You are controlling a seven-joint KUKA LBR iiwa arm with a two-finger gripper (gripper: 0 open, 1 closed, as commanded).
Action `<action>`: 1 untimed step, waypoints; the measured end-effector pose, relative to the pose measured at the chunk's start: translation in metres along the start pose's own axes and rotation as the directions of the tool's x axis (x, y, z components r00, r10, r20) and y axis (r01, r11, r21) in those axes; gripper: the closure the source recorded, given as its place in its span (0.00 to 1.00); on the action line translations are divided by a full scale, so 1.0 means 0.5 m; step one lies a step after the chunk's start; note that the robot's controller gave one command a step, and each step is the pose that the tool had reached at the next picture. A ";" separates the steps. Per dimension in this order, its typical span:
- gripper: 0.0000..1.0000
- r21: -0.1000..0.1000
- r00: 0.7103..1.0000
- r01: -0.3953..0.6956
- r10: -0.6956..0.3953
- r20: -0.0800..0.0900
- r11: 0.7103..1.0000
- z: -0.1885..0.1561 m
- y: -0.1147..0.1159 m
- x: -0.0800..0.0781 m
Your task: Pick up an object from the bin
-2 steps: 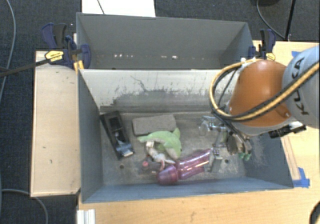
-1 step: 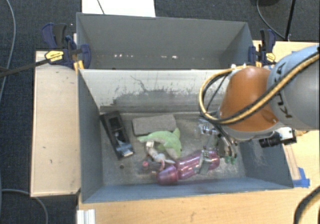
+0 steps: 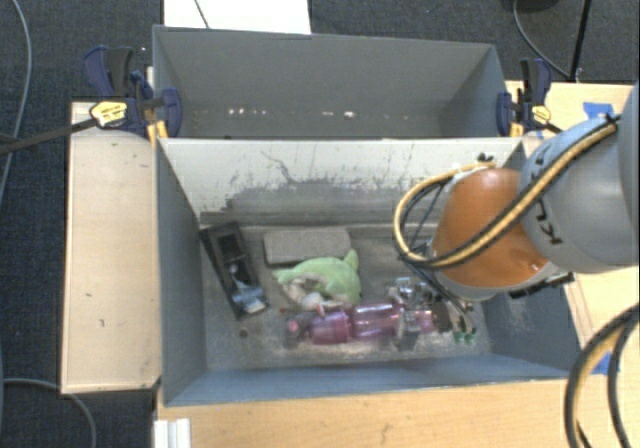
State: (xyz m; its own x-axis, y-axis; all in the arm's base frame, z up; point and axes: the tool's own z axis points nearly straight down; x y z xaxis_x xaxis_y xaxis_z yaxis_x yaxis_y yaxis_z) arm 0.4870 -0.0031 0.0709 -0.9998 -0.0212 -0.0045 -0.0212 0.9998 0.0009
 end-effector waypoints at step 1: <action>1.00 0.000 1.000 0.001 -0.001 0.000 1.000 0.000 0.000 0.000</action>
Offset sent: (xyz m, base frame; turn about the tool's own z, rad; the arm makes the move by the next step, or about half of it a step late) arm 0.0076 -0.0138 0.0393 0.0099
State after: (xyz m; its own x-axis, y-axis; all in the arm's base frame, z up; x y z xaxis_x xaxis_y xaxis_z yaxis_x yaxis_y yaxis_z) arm 0.4870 -0.0031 0.0709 -0.9998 -0.0218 -0.0045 -0.0218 0.9998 0.0008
